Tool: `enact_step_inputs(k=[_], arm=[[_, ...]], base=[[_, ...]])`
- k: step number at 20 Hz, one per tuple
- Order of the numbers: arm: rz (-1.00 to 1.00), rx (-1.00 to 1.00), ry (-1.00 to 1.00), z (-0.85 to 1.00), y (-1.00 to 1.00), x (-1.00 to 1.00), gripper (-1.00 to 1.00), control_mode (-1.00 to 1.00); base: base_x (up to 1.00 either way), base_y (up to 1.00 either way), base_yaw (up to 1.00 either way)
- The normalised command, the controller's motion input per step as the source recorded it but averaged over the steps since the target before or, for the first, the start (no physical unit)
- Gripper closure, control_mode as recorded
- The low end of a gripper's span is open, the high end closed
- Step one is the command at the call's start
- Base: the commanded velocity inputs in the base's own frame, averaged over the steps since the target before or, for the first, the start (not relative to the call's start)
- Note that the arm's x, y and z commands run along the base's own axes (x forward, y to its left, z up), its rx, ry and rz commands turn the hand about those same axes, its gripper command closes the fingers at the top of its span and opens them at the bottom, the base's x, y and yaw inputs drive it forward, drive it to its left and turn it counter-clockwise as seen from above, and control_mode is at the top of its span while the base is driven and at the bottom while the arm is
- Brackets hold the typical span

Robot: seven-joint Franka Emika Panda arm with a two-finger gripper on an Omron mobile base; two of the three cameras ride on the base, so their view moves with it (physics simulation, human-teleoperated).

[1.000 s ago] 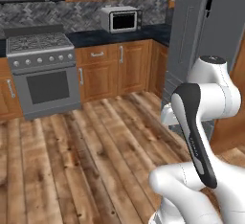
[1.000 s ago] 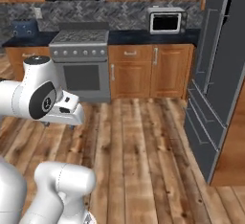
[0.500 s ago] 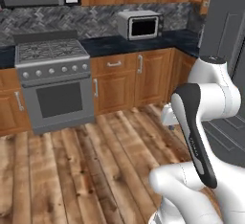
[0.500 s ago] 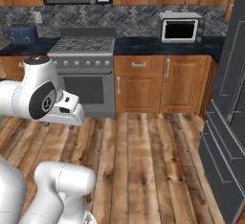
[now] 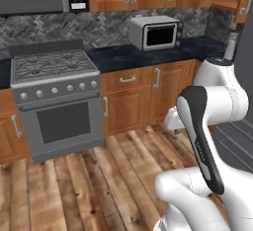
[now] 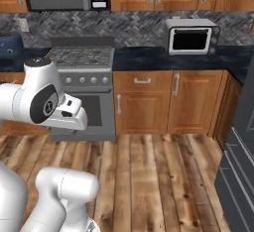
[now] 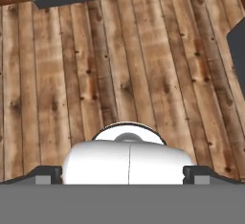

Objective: There is a tray on the dining counter. Grab the cup, mug, and pitcher and place them on the tray. The pitcher may be placed next to the tray if it cannot fit the tray.

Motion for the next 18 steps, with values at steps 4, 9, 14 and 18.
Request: enact_step_inputs(k=[4, 9, 14, 18], arm=[[0.0, 0.0, 0.0, 0.0, 0.0, 0.0, -1.0, 1.0], [0.0, 0.0, 0.0, 0.0, 0.0, 0.0, -1.0, 1.0], [0.0, 0.0, 0.0, 0.0, 0.0, 0.0, -1.0, 1.0], [0.0, 0.0, 0.0, 0.0, 0.0, 0.0, -1.0, 1.0]], base=[[1.0, 0.17, -0.29], [1.0, 0.08, -0.43], [0.94, 0.0, -0.55], [0.87, 0.02, -0.58]])
